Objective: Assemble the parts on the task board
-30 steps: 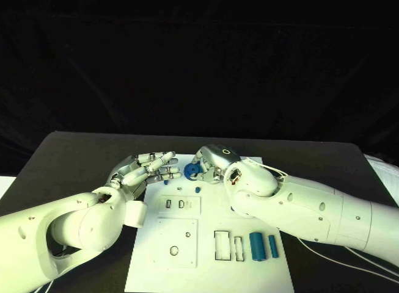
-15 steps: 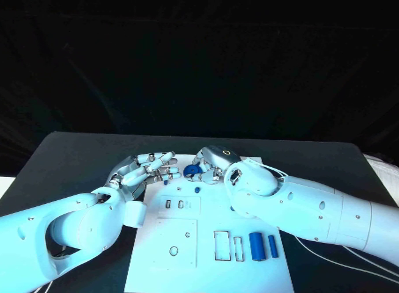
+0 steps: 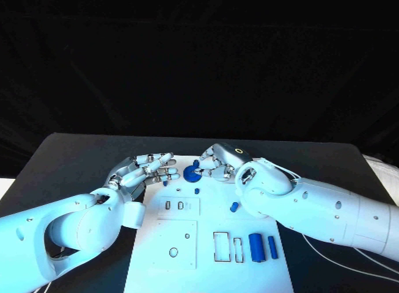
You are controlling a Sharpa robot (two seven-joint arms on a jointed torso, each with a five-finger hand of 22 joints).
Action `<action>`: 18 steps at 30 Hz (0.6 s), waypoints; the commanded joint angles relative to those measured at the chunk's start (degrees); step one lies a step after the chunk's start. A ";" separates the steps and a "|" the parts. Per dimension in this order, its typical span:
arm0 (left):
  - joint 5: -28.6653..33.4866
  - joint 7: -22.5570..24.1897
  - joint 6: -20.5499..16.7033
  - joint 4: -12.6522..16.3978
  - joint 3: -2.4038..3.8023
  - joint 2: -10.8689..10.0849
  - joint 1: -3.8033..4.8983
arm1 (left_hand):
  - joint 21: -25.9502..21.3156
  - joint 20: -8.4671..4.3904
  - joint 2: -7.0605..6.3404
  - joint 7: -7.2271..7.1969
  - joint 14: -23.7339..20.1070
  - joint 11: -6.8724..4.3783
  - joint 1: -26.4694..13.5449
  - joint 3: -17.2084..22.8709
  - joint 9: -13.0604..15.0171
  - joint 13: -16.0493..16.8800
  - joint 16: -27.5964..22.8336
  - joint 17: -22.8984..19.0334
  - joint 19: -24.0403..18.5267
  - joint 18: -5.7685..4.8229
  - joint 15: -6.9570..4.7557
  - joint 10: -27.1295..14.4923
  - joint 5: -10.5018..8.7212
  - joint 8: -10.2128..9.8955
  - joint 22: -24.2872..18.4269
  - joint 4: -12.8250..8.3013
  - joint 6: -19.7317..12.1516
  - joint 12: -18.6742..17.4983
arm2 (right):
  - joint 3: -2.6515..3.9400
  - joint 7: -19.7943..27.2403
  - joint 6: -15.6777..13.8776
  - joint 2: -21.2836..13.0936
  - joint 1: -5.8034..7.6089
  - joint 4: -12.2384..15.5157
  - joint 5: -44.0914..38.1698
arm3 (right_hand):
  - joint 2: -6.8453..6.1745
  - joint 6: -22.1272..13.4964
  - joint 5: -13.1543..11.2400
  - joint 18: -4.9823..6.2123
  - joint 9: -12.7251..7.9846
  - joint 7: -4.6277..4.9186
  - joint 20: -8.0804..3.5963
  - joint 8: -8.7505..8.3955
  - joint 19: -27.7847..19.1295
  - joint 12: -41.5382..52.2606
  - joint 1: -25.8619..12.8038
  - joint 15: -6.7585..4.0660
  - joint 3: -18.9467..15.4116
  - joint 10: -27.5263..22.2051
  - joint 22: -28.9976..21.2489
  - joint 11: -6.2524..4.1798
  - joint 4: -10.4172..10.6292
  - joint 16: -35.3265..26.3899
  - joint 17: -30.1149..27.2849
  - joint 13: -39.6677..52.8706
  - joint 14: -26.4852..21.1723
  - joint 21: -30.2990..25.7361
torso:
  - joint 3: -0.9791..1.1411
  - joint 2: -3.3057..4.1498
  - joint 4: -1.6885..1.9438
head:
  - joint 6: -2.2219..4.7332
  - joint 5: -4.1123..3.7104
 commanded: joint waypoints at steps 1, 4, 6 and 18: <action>0.11 0.34 0.96 -0.20 0.04 -0.09 0.06 | -0.29 0.29 0.60 0.10 -0.18 0.17 0.05 0.00 -0.03 -0.06 -0.20 0.05 0.00 0.65 0.05 0.06 -0.32 -0.33 -0.09 -0.24 0.05 -0.25 | 0.58 11.54 -4.48 -2.36 0.03 1.58 8.59 | -0.12 -0.58 -0.82 -0.52 0.07 -0.06 0.24 0.05 -0.31 -0.76 1.25 -0.10 0.12 -0.54 6.25 0.23 -0.63 -0.23 7.42 3.01 4.38 -0.14 | 0.25 -0.30 -0.63 | 0.17 0.12; 0.21 0.35 0.94 -0.47 0.03 -0.14 0.05 | -0.29 0.28 0.64 0.08 -0.17 0.17 0.15 0.04 -0.03 -0.05 -0.24 0.08 0.01 0.65 0.04 0.07 -0.32 -0.35 -0.10 -0.35 0.06 -0.27 | 1.26 16.53 -2.33 -6.83 0.04 3.65 14.43 | -0.34 -0.65 -0.94 -0.45 0.11 -0.03 0.29 0.10 -0.55 -1.22 3.14 -0.08 0.44 -0.84 5.97 0.25 -1.75 -0.35 7.27 2.76 4.33 -0.29 | 0.48 -0.81 -1.15 | -0.01 0.17; 0.24 0.35 0.98 -0.61 0.02 -0.18 0.04 | -0.30 0.27 0.67 0.08 -0.16 0.17 0.23 0.07 -0.03 -0.05 -0.26 0.11 0.02 0.66 0.04 0.09 -0.32 -0.37 -0.11 -0.44 0.07 -0.29 | 1.47 19.15 -1.23 -9.78 0.04 4.96 17.33 | -0.49 0.19 -0.82 -0.43 0.27 -0.18 0.25 0.46 -0.60 -1.00 4.94 -0.18 0.84 -0.78 5.93 0.10 -2.95 -0.26 7.48 2.94 4.37 -0.33 | 0.55 -1.01 -1.39 | -0.12 0.08; 0.28 0.80 1.78 -3.88 -0.01 -0.25 0.01 | -0.30 0.25 0.78 0.03 -0.12 0.12 0.52 0.20 -0.01 -0.04 -0.33 0.20 0.06 0.66 0.01 0.17 -0.30 -0.40 -0.14 -0.74 0.14 -0.33 | 1.76 25.25 2.99 -19.19 -2.18 3.08 26.68 | -1.87 1.10 -1.22 -0.43 0.23 -0.32 0.06 0.37 -0.64 -1.62 8.67 -0.36 1.18 -1.06 5.90 -0.09 -5.91 -0.28 7.58 2.58 4.38 -0.39 | 1.66 -1.98 -3.07 | -0.28 0.38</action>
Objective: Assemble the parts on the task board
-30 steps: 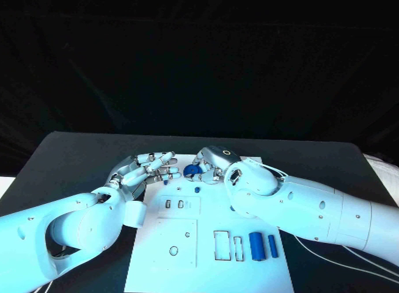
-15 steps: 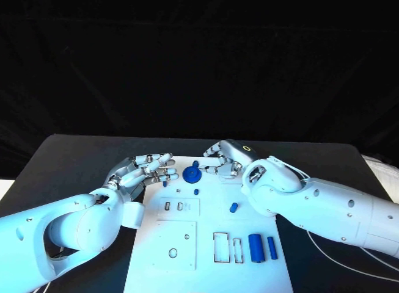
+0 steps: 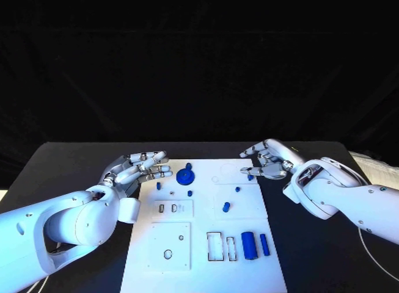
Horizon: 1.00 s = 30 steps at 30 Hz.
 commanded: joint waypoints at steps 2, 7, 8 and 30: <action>0.19 0.88 1.58 -1.37 0.03 0.07 0.04 | -0.30 0.24 0.50 0.02 -0.10 0.12 0.26 0.04 -0.01 -0.04 -0.34 0.09 0.07 0.67 0.00 0.18 -0.30 -0.40 -0.08 -0.44 0.16 -0.34 | 0.03 4.66 3.45 -1.18 -0.75 -2.49 6.24 | -0.11 0.41 -0.24 -0.43 -0.04 -0.04 -0.18 -0.11 -0.41 -0.21 0.53 -0.37 0.00 -0.25 5.92 -0.10 -0.41 -0.27 7.60 2.27 4.38 -0.39 | 0.59 -0.48 -0.61 | -0.17 -0.07; 0.19 0.99 1.66 -2.00 0.02 -0.02 0.02 | -0.30 0.24 0.53 0.00 -0.09 0.10 0.32 0.07 -0.01 -0.04 -0.35 0.11 0.08 0.67 -0.01 0.20 -0.30 -0.41 -0.09 -0.50 0.17 -0.35 | 0.03 4.64 4.27 -1.26 -1.58 -4.95 6.05 | -0.22 0.38 -0.25 -0.43 -0.05 -0.04 -0.18 -0.14 -0.40 -0.26 0.55 -0.37 -0.07 -0.27 5.93 -0.10 -0.47 -0.29 7.57 2.24 4.37 -0.39 | 0.70 -0.49 -0.60 | -0.35 -0.37; 0.19 1.00 1.68 -2.05 0.02 -0.01 0.02 | -0.30 0.24 0.53 0.00 -0.09 0.10 0.32 0.07 -0.01 -0.04 -0.35 0.11 0.08 0.67 -0.01 0.20 -0.30 -0.41 -0.09 -0.50 0.17 -0.35 | 0.03 4.56 4.39 -1.11 -1.76 -5.40 5.78 | -0.24 0.36 -0.25 -0.42 -0.05 -0.04 -0.18 -0.15 -0.41 -0.28 0.57 -0.37 -0.09 -0.28 5.91 -0.10 -0.49 -0.29 7.57 2.23 4.37 -0.40 | 0.72 -0.47 -0.58 | -0.36 -0.37; 0.19 0.85 1.98 -2.07 0.01 0.16 -0.01 | -0.30 0.24 0.53 0.00 -0.09 0.10 0.32 0.07 -0.01 -0.04 -0.35 0.11 0.08 0.67 -0.01 0.20 -0.30 -0.41 -0.09 -0.50 0.17 -0.35 | 0.03 3.41 5.80 3.90 -3.09 -11.55 4.15 | 0.72 0.58 -0.86 -0.45 -0.05 -0.01 -0.20 -0.11 -0.33 0.10 1.30 -0.38 0.44 -0.03 6.02 -0.11 -0.96 -0.16 7.88 2.49 4.44 -0.37 | 0.57 -0.47 -0.64 | -1.13 0.23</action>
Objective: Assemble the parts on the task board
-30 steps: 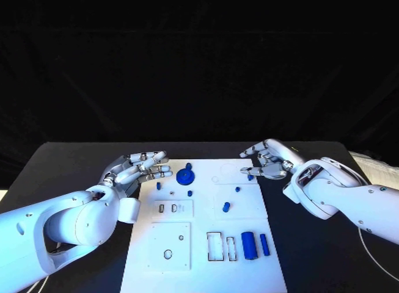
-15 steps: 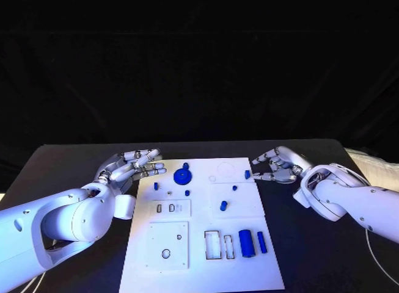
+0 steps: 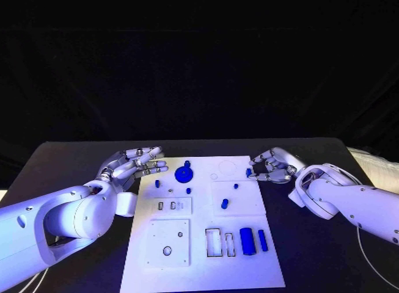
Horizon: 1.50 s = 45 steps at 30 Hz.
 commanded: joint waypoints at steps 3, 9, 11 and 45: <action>0.12 0.63 1.27 0.11 0.03 0.15 0.02 | -0.30 0.24 0.31 0.00 -0.09 0.11 0.10 0.00 -0.01 -0.04 -0.35 0.07 0.08 0.67 -0.01 0.20 -0.30 -0.19 -0.10 -0.28 0.17 -0.35 | 0.01 0.27 1.62 0.64 -0.11 -0.46 -0.88 | 1.03 1.15 -0.63 -0.47 0.03 -0.07 0.00 0.06 -0.05 0.12 1.07 -0.42 0.60 0.10 6.13 -0.17 -0.56 -0.12 7.94 2.68 4.47 -0.11 | 0.04 -0.03 -0.15 | -0.26 0.09; 0.12 0.59 1.29 0.10 0.03 0.21 0.02 | -0.30 0.24 0.31 0.00 -0.09 0.11 0.10 0.00 -0.01 -0.04 -0.35 0.07 0.08 0.67 -0.01 0.20 -0.30 -0.19 -0.10 -0.28 0.17 -0.35 | 0.01 0.35 2.34 1.06 -0.19 -0.76 -1.28 | 1.79 2.51 -1.95 -0.51 0.12 -0.29 -0.11 0.34 0.12 0.43 1.92 -0.58 1.66 0.30 6.35 -0.38 -1.32 -0.03 8.16 2.91 4.52 -0.03 | 0.06 -0.02 -0.08 | -0.41 0.11; 0.12 0.58 1.28 0.11 0.03 0.22 0.02 | -0.30 0.24 0.31 0.00 -0.09 0.11 0.10 0.00 -0.01 -0.04 -0.35 0.07 0.08 0.67 -0.01 0.20 -0.30 -0.19 -0.10 -0.28 0.17 -0.35 | 0.01 0.38 2.54 1.21 -0.23 -0.86 -1.41 | 2.08 3.07 -2.29 -0.52 0.15 -0.43 -0.17 0.45 0.15 0.56 2.23 -0.66 2.13 0.37 6.40 -0.49 -1.60 -0.01 8.21 3.00 4.53 -0.01 | 0.08 -0.01 -0.09 | -0.49 0.11; 0.12 0.34 1.30 0.03 0.03 0.30 0.02 | -0.30 0.21 0.43 0.01 -0.04 0.10 0.28 0.11 -0.01 -0.04 -0.42 0.16 0.13 0.67 -0.04 0.24 -0.30 -0.25 -0.12 -0.52 0.20 -0.41 | 0.11 0.46 -2.07 2.11 -0.22 0.54 -1.10 | 4.42 11.37 -3.97 -0.86 1.15 -3.59 -1.96 2.96 1.30 2.97 0.47 -2.75 6.90 1.81 7.94 -3.04 -3.29 0.65 9.65 4.76 4.86 0.63 | 0.09 -0.06 -0.07 | -0.85 0.11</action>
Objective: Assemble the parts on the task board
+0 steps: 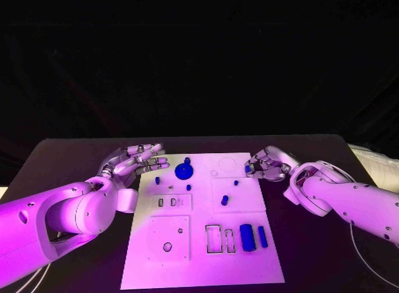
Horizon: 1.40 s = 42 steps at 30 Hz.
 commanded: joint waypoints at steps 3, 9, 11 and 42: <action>0.09 0.41 1.13 0.04 0.03 0.13 0.03 | -0.30 0.21 0.43 0.01 -0.04 0.09 0.28 -0.11 -0.01 -0.04 -0.20 0.09 0.13 0.67 -0.03 0.24 -0.30 -0.25 -0.08 -0.30 0.20 -0.07 | 0.23 -0.19 -3.95 0.14 0.22 2.46 0.51 | 0.34 3.16 0.66 -0.88 1.17 -2.35 -0.66 1.19 0.62 0.25 -2.56 -0.69 0.21 1.25 7.97 -1.57 0.31 0.37 9.70 -3.89 4.87 0.37 | -0.09 -0.08 0.08 | 0.15 -0.11; 0.09 0.39 1.11 0.17 0.03 0.07 0.03 | -0.30 0.21 0.43 0.01 -0.04 0.09 0.28 -0.11 -0.01 -0.04 -0.20 0.09 0.13 0.67 -0.03 0.24 -0.30 -0.25 -0.08 -0.30 0.20 -0.07 | 0.39 -3.69 -3.96 0.70 1.08 6.32 -0.33 | 0.22 3.33 1.02 -0.83 1.31 -2.56 -0.90 1.31 0.45 -0.61 -3.77 -0.88 0.11 0.98 7.76 -1.76 0.66 0.07 9.12 -4.40 4.74 0.27 | -0.31 -0.22 0.20 | 0.28 -0.10; 0.09 0.36 1.10 0.25 0.03 0.04 0.03 | -0.30 0.21 0.43 0.01 -0.04 0.09 0.28 -0.11 -0.01 -0.04 -0.20 0.09 0.13 0.67 -0.03 0.24 -0.30 -0.25 -0.08 -0.30 0.20 -0.07 | 0.40 -5.13 -3.67 1.33 1.27 7.37 -1.35 | 0.25 3.34 1.01 -0.82 1.33 -2.58 -0.92 1.33 0.42 -0.81 -3.91 -0.90 0.12 0.91 7.72 -1.78 0.71 -0.01 8.99 -4.53 4.71 0.25 | -0.44 -0.32 0.33 | 0.18 -0.06; 0.09 0.52 0.94 1.05 0.04 -0.65 0.06 | -0.30 0.20 0.50 0.02 -0.03 0.10 0.33 -0.07 -0.01 -0.05 -0.24 0.13 0.14 0.66 -0.03 0.24 -0.30 -0.29 -0.10 -0.40 0.21 -0.11 | -1.30 -19.03 -0.25 14.07 -1.70 11.88 -20.41 | 0.64 2.59 1.24 -0.77 1.29 -2.45 -1.10 0.91 0.28 -2.15 -4.84 -0.98 0.60 0.47 7.52 -1.75 0.92 -0.38 8.36 -5.32 4.57 0.14 | -0.98 -0.29 0.85 | -2.97 4.40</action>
